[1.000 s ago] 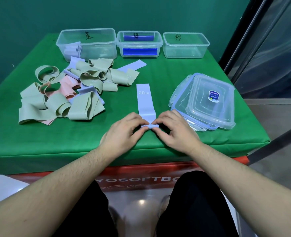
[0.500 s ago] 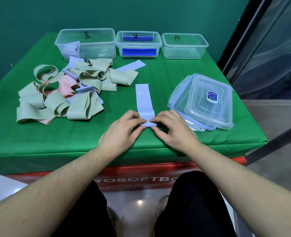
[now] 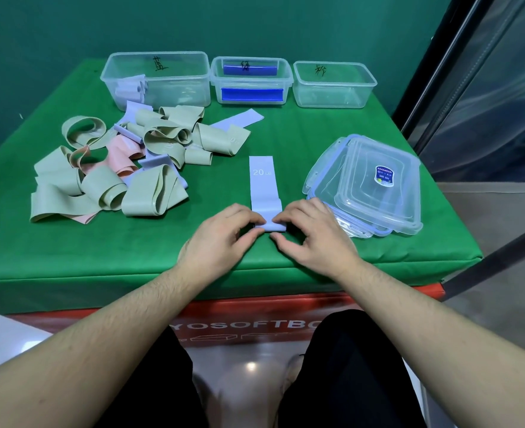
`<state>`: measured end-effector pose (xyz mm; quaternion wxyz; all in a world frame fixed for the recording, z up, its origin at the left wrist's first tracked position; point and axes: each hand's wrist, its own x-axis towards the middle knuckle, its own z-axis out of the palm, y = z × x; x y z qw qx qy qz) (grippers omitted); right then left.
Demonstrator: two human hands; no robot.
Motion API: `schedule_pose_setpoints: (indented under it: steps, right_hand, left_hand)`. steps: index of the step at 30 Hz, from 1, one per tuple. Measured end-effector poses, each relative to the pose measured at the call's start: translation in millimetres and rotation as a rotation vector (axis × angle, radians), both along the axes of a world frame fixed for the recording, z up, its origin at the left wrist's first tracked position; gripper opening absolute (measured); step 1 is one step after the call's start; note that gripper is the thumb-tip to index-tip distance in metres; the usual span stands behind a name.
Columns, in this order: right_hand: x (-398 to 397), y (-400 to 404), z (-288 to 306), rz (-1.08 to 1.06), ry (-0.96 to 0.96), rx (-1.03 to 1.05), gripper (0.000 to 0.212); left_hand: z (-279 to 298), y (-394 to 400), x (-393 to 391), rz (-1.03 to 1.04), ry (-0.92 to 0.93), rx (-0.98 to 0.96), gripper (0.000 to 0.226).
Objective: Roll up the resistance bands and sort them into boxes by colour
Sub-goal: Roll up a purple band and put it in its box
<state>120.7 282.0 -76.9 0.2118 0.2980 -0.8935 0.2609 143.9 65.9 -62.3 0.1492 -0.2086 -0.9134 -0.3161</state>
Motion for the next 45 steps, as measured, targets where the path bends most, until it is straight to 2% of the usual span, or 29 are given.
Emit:
schedule_pose_setpoints:
  steps: [11, 17, 22, 26, 31, 38, 45]
  right_hand:
    - [-2.0, -0.6, -2.7, -0.036, -0.024, 0.012, 0.03]
    - [-2.9, 0.0, -1.0, -0.012, -0.017, 0.0, 0.023]
    - [-5.2, 0.2, -0.5, -0.004, -0.063, -0.002, 0.028]
    - [-6.1, -0.8, 1.2, 0.001, -0.087, -0.024, 0.024]
    - [-2.5, 1.0, 8.8, 0.004, -0.065, -0.054, 0.022]
    - [22.6, 2.4, 8.3, 0.061, -0.073, -0.041, 0.017]
    - [21.0, -0.1, 5.0, 0.035, -0.079, 0.002, 0.027]
  left_hand:
    - [0.4, 1.3, -1.1, 0.032, 0.008, -0.039, 0.019]
    - [1.4, 2.9, -3.1, 0.059, -0.007, -0.049, 0.023]
    - [3.1, 4.0, -3.8, 0.037, -0.012, -0.031, 0.028]
    - [4.4, 4.7, -6.4, 0.051, -0.015, 0.009, 0.018]
    - [6.6, 3.1, 0.4, 0.037, -0.017, 0.057, 0.018]
    - [0.9, -5.3, 19.2, -0.002, 0.003, -0.024, 0.02]
    - [-1.1, -4.6, 22.3, 0.0, -0.015, -0.008, 0.023]
